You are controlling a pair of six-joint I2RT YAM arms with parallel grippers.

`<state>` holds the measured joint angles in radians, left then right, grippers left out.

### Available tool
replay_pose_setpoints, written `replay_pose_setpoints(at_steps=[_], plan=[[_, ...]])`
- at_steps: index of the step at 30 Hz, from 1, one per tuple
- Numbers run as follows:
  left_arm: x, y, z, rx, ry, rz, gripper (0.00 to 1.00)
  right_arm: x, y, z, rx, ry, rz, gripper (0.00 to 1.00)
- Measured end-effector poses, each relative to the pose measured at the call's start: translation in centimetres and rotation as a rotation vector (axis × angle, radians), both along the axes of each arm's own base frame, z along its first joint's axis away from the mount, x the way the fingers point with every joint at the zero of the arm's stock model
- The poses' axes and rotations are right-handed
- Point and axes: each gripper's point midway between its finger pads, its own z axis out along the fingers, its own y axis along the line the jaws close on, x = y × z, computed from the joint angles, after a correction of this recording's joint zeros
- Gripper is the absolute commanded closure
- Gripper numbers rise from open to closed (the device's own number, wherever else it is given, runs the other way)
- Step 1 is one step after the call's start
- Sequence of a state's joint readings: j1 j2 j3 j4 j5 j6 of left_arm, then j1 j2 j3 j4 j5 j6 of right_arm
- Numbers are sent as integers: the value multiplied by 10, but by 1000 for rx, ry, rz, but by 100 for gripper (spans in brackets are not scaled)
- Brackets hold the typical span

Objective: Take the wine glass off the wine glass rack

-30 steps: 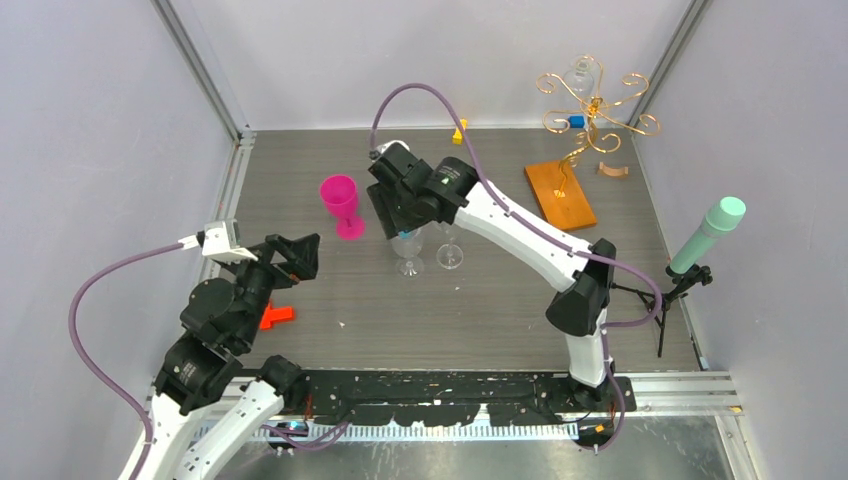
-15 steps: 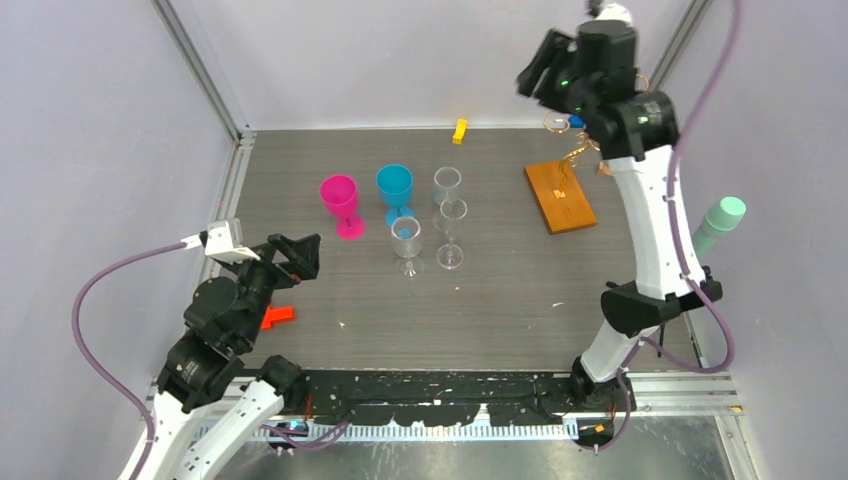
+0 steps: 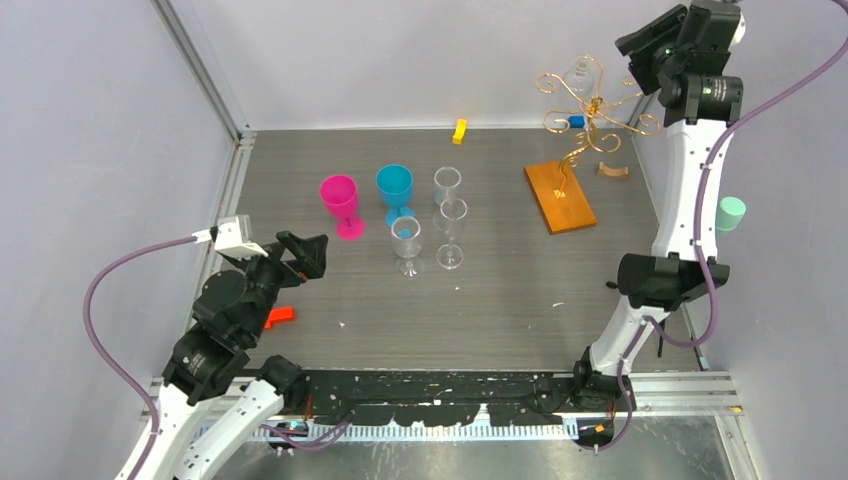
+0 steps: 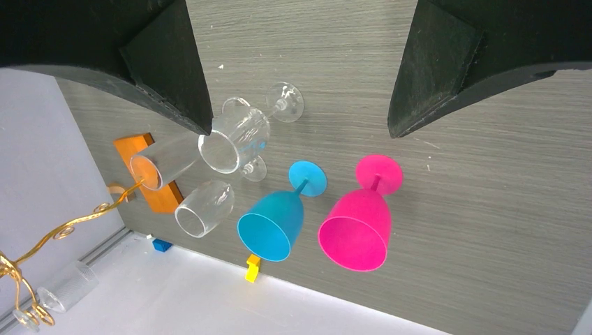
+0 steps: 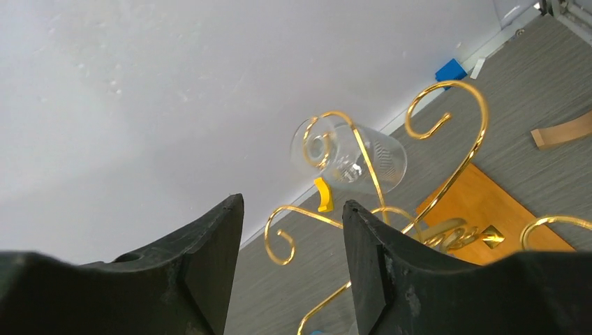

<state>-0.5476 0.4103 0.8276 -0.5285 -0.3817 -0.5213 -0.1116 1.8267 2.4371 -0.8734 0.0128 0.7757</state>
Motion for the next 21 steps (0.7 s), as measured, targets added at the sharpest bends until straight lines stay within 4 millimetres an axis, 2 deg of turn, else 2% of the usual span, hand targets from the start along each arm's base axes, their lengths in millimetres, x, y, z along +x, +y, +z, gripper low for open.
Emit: replay_pose_setpoints(at_steps=[4, 6, 9, 14, 21], plan=[[-1, 1, 1, -8, -6, 0, 0, 24, -19, -29, 65, 48, 2, 46], [-1, 1, 1, -7, -5, 0, 0, 33, -20, -43, 86, 72, 19, 56], [-1, 0, 1, -10, -3, 1, 0, 44, -14, -54, 110, 84, 50, 63], [1, -1, 0, -19, 6, 1, 0, 57, -7, -58, 140, 51, 91, 61], [0, 0, 0, -23, 4, 10, 0, 68, -7, -54, 160, 9, 91, 58]])
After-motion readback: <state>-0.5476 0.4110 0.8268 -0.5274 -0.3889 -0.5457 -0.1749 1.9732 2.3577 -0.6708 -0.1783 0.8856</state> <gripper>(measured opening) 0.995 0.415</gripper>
